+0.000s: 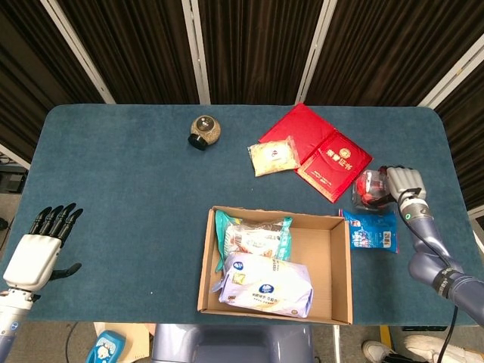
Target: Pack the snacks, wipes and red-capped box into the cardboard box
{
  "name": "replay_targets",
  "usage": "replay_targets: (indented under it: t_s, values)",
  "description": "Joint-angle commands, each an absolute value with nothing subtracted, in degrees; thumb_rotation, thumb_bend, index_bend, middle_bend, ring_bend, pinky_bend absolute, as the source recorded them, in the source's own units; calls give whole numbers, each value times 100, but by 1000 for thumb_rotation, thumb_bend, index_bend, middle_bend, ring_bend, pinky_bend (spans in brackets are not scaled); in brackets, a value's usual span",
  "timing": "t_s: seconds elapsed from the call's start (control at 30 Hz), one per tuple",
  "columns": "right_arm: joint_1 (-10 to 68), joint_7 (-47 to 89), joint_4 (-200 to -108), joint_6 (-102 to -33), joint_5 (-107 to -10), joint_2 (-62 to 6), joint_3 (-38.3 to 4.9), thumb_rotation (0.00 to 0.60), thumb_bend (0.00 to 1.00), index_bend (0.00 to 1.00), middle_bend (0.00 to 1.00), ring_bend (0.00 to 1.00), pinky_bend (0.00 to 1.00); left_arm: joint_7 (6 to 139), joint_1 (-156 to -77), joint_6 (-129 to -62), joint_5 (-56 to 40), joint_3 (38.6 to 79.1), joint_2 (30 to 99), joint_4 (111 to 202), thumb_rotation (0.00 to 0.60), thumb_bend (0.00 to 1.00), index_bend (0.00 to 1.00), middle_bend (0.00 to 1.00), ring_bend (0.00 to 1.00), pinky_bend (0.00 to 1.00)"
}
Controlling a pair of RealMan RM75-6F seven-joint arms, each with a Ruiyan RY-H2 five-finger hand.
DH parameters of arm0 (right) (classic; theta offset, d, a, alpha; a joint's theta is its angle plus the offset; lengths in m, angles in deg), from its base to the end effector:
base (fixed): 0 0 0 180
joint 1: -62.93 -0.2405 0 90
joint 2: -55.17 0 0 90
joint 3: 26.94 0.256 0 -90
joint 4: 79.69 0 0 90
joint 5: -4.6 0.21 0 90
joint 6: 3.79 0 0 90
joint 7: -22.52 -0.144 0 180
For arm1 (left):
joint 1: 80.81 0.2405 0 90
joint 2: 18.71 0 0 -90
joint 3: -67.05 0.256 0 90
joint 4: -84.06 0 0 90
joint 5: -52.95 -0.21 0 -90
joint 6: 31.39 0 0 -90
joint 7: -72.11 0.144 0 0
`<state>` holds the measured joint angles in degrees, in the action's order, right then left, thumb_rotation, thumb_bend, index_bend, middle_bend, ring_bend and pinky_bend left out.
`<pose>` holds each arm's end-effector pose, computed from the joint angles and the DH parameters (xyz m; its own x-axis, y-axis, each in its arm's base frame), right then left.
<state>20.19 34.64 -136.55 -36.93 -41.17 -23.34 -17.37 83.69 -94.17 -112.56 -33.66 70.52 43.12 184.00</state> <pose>-0.3160 -0.4236 0.1074 0.4865 -0.3813 0.7861 -0.8194 0.1130 0.5620 -0.2722 0.1961 0.1363 0.5174 0.1047 0.8493 0.8502 -0.1757 -0.4963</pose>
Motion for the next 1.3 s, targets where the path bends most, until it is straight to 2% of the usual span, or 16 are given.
replay_targets:
  t_s: [0.03,0.2,0.33,0.5,0.63,0.8,1.03,1.13,1.23,1.3]
  values:
    - [2103,3317,-13597,-4093,-4382,-2490,-1683,600,94,682,629,580,641,8357,-9406,-11257,-3380,7030,4309,18399,600,0,0,0,0,0]
    - [2208,2964,-13869,-4513,-4860,-2291,-1546,600,95,687,632,583,641,8332,-9378,-11255,-3399,6978,4304,18376,600,0,0,0,0,0]
    - [2304,2703,-14504,-4959,-5185,-1779,-1329,600,96,687,632,583,641,8314,-9362,-11232,-3406,6951,4301,18365,600,0,0,0,0,0]
    - [2487,2426,-15566,-5592,-5535,-978,-1008,600,96,683,632,582,641,8300,-9343,-11211,-3420,6932,4298,18360,600,0,0,0,0,0]
    - [2775,2016,-16872,-6093,-5870,-240,-765,600,95,678,630,580,642,8307,-9332,-11214,-3449,6921,4298,18375,600,0,0,0,0,0]
    - [3078,1822,-18390,-6237,-6335,563,-808,600,96,670,622,572,641,8355,-9294,-11292,-3619,6927,4303,18384,600,0,0,0,0,0]
    - [3174,1606,-19524,-6076,-6930,803,-1058,600,95,651,605,555,641,8302,-9245,-11311,-3647,6903,4274,18389,600,0,0,0,0,0]
    - [3141,1715,-19713,-5966,-7109,724,-1202,600,92,584,535,485,601,8282,-9229,-11317,-3661,6894,4268,18375,600,0,0,0,0,0]
    - [3054,1853,-19724,-5832,-7134,553,-1311,600,79,422,358,303,423,8261,-9211,-11288,-3642,6894,4258,18369,600,0,0,0,0,0]
    - [2977,1935,-19698,-5698,-7070,460,-1367,600,58,277,209,160,307,8241,-9207,-11267,-3625,6887,4248,18373,600,0,0,0,0,0]
